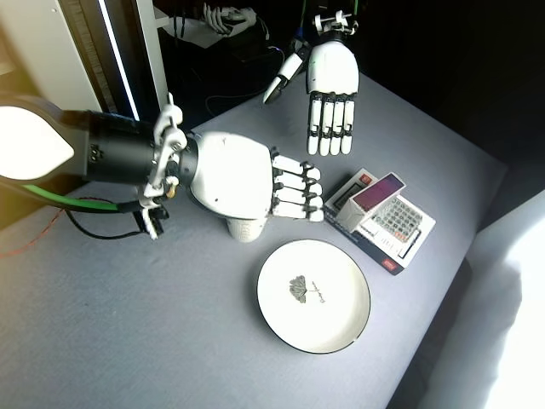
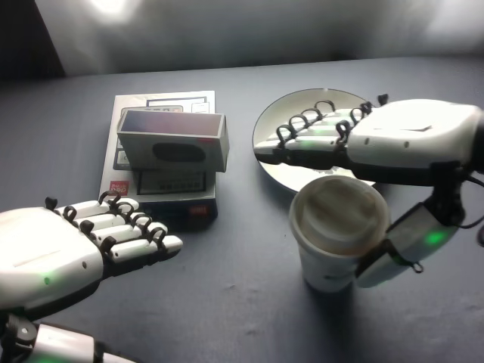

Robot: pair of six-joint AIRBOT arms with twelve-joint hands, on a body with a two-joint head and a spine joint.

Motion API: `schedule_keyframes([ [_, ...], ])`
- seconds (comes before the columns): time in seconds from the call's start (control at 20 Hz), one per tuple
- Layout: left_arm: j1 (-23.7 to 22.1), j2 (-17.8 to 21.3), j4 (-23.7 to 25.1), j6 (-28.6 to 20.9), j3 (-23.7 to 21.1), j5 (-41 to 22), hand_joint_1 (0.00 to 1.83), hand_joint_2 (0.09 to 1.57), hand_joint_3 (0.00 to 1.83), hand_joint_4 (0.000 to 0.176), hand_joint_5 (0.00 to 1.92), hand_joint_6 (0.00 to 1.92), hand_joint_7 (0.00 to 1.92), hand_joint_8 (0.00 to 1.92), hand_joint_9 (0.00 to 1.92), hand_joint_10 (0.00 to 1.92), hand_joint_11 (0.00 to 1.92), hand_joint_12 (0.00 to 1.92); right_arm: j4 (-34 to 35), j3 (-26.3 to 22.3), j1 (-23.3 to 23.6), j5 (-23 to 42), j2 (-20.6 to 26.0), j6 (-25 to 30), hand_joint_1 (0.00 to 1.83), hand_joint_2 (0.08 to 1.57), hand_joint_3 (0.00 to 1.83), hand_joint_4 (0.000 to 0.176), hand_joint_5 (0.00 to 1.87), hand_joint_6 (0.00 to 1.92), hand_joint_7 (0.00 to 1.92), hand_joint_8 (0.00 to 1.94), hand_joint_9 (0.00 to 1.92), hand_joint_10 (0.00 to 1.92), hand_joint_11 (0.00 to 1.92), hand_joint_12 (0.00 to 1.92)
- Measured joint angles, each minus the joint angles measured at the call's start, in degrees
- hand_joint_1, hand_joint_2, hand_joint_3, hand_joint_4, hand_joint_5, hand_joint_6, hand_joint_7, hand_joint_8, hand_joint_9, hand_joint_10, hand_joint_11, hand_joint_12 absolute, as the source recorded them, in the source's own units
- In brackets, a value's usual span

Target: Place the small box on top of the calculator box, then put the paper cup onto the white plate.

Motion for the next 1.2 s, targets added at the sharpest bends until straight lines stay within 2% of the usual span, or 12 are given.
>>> schedule_keyframes([
  [0.15,0.0,0.0,-0.02,0.0,0.0,-0.11,0.17,0.97,0.0,0.0,0.13,0.01,0.12,0.01,0.11,0.01,0.06,0.06,1.4,1.09,-0.42,0.39,-1.62,0.02,1.09,0.76,0.01,0.0,0.0,0.0,0.0,0.0,0.0,0.0,0.02,0.02],
  [0.2,0.0,0.0,0.0,0.0,0.0,-0.11,0.17,0.97,0.0,0.0,0.15,0.01,0.15,0.01,0.14,0.0,0.01,0.23,1.51,1.09,-1.09,0.52,-1.81,0.04,1.1,0.77,0.01,0.0,0.0,0.0,0.0,0.0,0.0,0.0,0.01,0.02],
  [0.25,0.0,0.0,-0.04,0.0,0.0,-0.28,0.17,0.97,0.0,0.0,0.17,0.01,0.17,0.01,0.16,0.0,0.0,0.31,1.4,1.09,-1.77,0.59,-1.92,0.02,1.11,0.77,0.01,0.0,0.0,0.0,0.0,0.0,0.0,0.0,0.02,0.03],
  [0.3,0.0,0.0,-0.07,0.0,0.0,-0.42,0.16,0.98,0.0,0.0,0.14,0.0,0.14,0.01,0.12,0.0,0.0,0.22,1.16,1.09,-2.23,0.39,-2.03,-0.24,1.16,0.81,0.03,0.0,0.0,0.0,0.0,0.0,0.0,0.0,0.0,0.02],
  [0.4,0.0,0.0,-0.09,0.0,0.0,-0.85,0.16,0.99,0.0,0.0,0.13,0.0,0.11,0.0,0.1,0.0,0.0,0.17,1.16,1.44,-2.86,-0.15,-2.01,-0.28,1.25,0.89,0.03,0.0,0.0,0.0,0.0,0.0,0.0,0.0,0.0,0.04],
  [0.55,0.0,0.0,-0.28,-0.02,0.0,-1.07,0.2,0.98,0.0,0.0,0.13,0.0,0.13,0.0,0.11,0.0,0.0,0.19,1.14,1.57,-2.86,0.26,-1.7,-0.37,1.24,0.92,0.02,0.0,0.0,0.0,0.0,0.0,0.0,0.0,0.01,0.03],
  [0.65,-0.07,0.0,-0.28,-0.02,0.0,-1.05,0.19,0.99,0.0,0.0,0.14,0.0,0.14,0.0,0.12,0.0,0.0,0.22,1.09,1.57,-3.21,0.96,-1.73,-0.37,1.27,0.94,0.0,0.0,0.0,0.0,0.0,0.0,0.0,0.0,0.0,0.1],
  [0.75,-0.07,0.0,-0.31,-0.04,0.0,-1.09,0.12,1.01,0.0,0.0,0.09,0.0,0.09,0.0,0.07,0.0,0.0,0.07,0.96,1.57,-3.48,1.05,-1.73,-0.37,1.26,0.95,0.0,0.0,0.0,0.0,0.0,0.0,0.0,0.0,0.0,0.12],
  [0.85,-0.07,0.0,-0.33,-0.04,0.0,-1.09,0.17,1.01,0.0,0.0,0.11,0.01,0.11,0.01,0.09,0.01,0.01,0.06,1.25,1.57,-3.48,1.07,-1.73,-0.35,1.27,0.95,0.0,0.0,0.0,0.0,0.0,0.0,0.0,0.0,0.0,0.06],
  [1.1,-0.31,0.0,-0.61,-0.07,0.0,-1.18,0.12,1.03,0.0,0.0,0.07,0.0,0.08,0.0,0.06,0.0,0.0,0.0,1.7,1.57,-4.76,2.73,-1.73,-0.09,1.21,0.99,0.01,0.0,0.0,0.0,0.0,0.0,0.0,0.0,0.0,0.16],
  [1.2,-0.31,0.0,-0.63,-0.07,0.0,-1.11,0.14,1.03,0.0,0.0,0.09,0.01,0.08,0.01,0.07,0.01,0.01,0.0,1.88,1.57,-5.38,3.5,-1.73,-0.02,1.25,0.99,0.0,0.0,0.0,0.0,0.0,0.0,0.0,0.0,0.0,0.41],
])
